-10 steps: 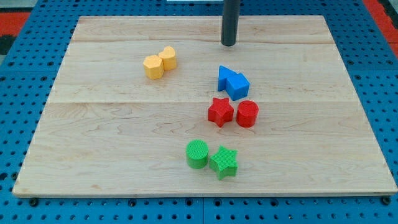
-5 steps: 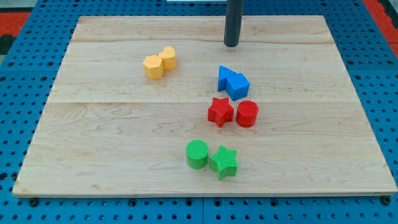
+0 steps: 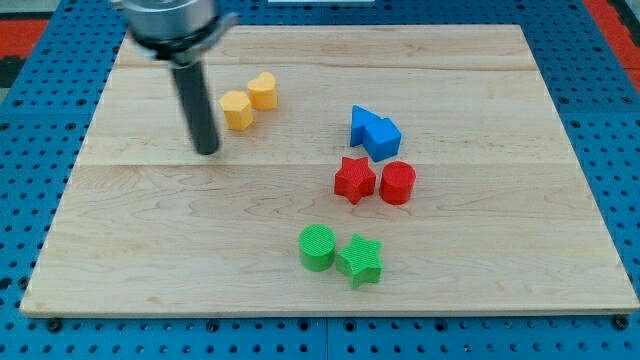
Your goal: Move the yellow hexagon along with yellow heart towards top center
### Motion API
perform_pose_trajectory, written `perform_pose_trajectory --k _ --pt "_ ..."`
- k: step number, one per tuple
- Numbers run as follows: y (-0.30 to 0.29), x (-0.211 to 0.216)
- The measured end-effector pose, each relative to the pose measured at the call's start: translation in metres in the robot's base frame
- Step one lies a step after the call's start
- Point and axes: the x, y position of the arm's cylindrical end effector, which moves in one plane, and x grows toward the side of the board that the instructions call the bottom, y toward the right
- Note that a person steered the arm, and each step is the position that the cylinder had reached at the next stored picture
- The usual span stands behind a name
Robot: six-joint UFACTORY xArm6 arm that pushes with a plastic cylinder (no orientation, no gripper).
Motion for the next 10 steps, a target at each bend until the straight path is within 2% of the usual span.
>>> perform_pose_trajectory --k 2,5,10 --pt "0.008 -0.021" --pt "0.079 -0.071" --pt "0.085 -0.152"
